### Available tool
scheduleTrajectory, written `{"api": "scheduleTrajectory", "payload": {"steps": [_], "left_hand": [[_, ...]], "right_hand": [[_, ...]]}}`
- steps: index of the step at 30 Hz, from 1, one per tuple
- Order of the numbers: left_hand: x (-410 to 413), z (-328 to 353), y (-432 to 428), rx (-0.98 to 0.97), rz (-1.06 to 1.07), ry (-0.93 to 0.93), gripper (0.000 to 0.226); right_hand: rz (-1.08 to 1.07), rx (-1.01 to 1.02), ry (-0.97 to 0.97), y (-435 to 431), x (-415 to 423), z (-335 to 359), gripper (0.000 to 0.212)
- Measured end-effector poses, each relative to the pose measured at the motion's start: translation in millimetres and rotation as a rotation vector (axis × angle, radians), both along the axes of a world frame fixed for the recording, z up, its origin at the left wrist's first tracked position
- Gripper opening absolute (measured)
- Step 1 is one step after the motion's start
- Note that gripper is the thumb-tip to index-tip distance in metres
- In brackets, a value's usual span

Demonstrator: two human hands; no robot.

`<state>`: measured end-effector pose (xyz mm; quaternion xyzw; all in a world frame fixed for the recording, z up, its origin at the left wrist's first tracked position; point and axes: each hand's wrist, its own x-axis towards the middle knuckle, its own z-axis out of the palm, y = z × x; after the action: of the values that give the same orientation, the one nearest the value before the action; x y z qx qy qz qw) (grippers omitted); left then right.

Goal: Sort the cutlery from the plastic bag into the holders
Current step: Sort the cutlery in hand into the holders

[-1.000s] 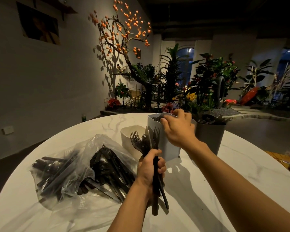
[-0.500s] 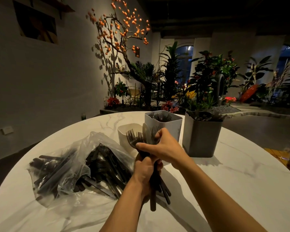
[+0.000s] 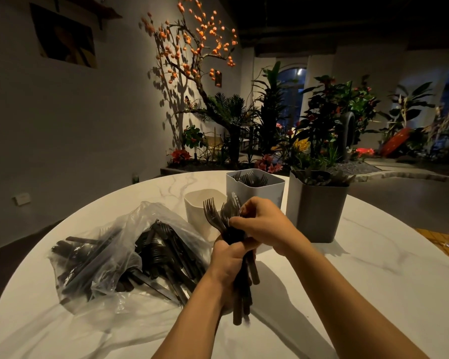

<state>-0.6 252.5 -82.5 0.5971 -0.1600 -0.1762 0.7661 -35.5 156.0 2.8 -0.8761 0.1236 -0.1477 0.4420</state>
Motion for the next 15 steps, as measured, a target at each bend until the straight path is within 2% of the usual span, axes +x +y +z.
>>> {"api": "scheduleTrajectory", "payload": {"steps": [3, 7, 9, 15], "left_hand": [[-3.4, 3.2, 0.3, -0.037, -0.042, 0.034, 0.007], [-12.5, 9.9, 4.3, -0.112, -0.078, 0.085, 0.036], [-13.7, 13.2, 6.7, -0.119, -0.087, 0.117, 0.042], [-13.2, 17.1, 11.3, -0.121, -0.136, 0.126, 0.038]], "right_hand": [[0.037, 0.08, -0.045, -2.8, -4.0, 6.7, 0.016], [0.048, 0.163, -0.1, -6.0, -5.7, 10.9, 0.009], [0.06, 0.235, -0.108, -8.2, -7.7, 14.5, 0.004], [0.08, 0.375, -0.116, -15.9, -14.5, 22.1, 0.008]]}}
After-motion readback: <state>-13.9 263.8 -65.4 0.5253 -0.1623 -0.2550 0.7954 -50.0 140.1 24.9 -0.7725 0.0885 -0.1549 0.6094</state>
